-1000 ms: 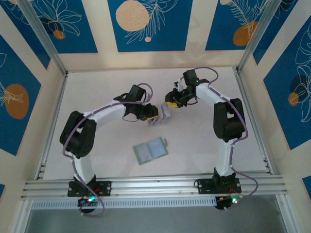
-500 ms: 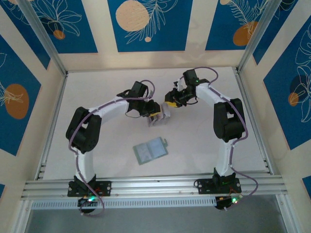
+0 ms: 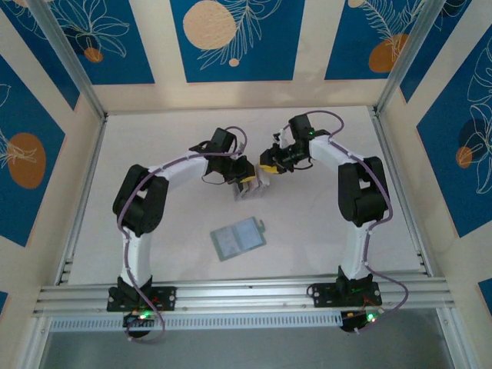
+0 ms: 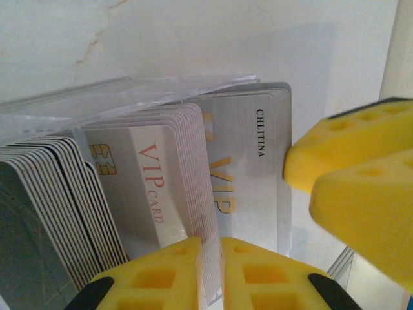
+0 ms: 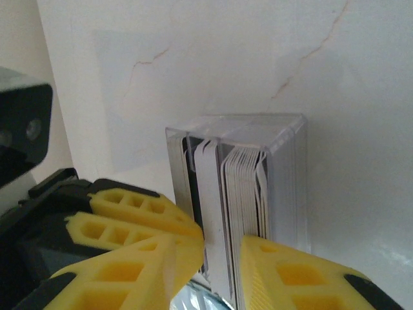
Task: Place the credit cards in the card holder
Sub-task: Pick up the credit card from the storage box.
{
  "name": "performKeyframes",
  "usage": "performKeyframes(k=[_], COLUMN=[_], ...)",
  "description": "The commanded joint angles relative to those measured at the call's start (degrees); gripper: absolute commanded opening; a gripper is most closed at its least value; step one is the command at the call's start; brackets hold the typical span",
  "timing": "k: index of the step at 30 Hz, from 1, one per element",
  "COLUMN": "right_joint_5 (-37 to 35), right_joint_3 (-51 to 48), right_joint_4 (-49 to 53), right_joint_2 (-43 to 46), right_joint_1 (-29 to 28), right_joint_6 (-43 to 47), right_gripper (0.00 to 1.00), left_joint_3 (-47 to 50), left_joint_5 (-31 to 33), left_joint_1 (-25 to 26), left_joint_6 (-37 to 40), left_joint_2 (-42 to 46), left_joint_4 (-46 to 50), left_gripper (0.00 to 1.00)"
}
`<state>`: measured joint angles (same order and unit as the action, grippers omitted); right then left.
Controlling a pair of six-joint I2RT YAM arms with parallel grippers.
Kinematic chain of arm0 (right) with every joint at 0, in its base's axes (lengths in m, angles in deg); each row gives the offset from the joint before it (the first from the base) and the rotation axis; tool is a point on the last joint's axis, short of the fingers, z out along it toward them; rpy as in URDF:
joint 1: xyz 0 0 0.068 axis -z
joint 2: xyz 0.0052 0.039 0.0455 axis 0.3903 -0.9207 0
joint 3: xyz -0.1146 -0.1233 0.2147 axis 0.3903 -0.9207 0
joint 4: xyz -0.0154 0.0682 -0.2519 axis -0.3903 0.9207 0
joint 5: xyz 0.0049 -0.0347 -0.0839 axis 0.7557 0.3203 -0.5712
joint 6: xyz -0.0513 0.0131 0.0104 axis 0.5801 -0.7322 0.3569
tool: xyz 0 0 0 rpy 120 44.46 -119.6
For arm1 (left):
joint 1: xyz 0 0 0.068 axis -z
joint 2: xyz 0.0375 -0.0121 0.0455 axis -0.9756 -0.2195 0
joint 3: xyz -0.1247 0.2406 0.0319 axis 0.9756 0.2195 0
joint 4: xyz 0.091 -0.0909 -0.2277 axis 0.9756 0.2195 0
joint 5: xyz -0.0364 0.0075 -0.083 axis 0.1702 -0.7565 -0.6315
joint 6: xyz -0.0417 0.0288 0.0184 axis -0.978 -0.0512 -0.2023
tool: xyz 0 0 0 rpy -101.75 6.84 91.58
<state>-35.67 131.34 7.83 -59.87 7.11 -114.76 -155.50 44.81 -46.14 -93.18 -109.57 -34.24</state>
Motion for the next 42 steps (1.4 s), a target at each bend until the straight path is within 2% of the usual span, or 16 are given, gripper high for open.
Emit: performKeyframes(k=[1,5,13,23,42], right_joint_5=[0.92,-1.43,-3.16,0.21,5.91], right_joint_3=[-2.01,-2.70,-1.15,-1.40,-2.06], right_joint_4=[1.06,1.01,2.71,1.10,-1.57], right_joint_2=[3.59,5.57,1.24,-0.36,3.23], right_joint_1=[-0.45,0.27,0.50,-0.32,-1.09], right_joint_6=[-0.02,-0.20,0.44,-0.12,-1.41], right_gripper=[0.35,0.39,0.41,0.40,0.31], left_joint_3=[-1.69,-1.97,-2.64,-3.22,-3.01], left_joint_5=[-1.64,-1.64,-2.56,-3.48,-3.50], left_joint_1=[-0.68,-0.70,-0.68,-0.63,-0.56], left_joint_6=[-0.27,-0.53,-2.36,-3.08,-2.06], left_joint_2=[-1.12,-0.74,-1.28,-3.58,-5.66], left_joint_4=[-0.48,-0.73,-2.24,-3.49,-2.98], left_gripper=[0.14,0.14,0.12,0.11,0.11])
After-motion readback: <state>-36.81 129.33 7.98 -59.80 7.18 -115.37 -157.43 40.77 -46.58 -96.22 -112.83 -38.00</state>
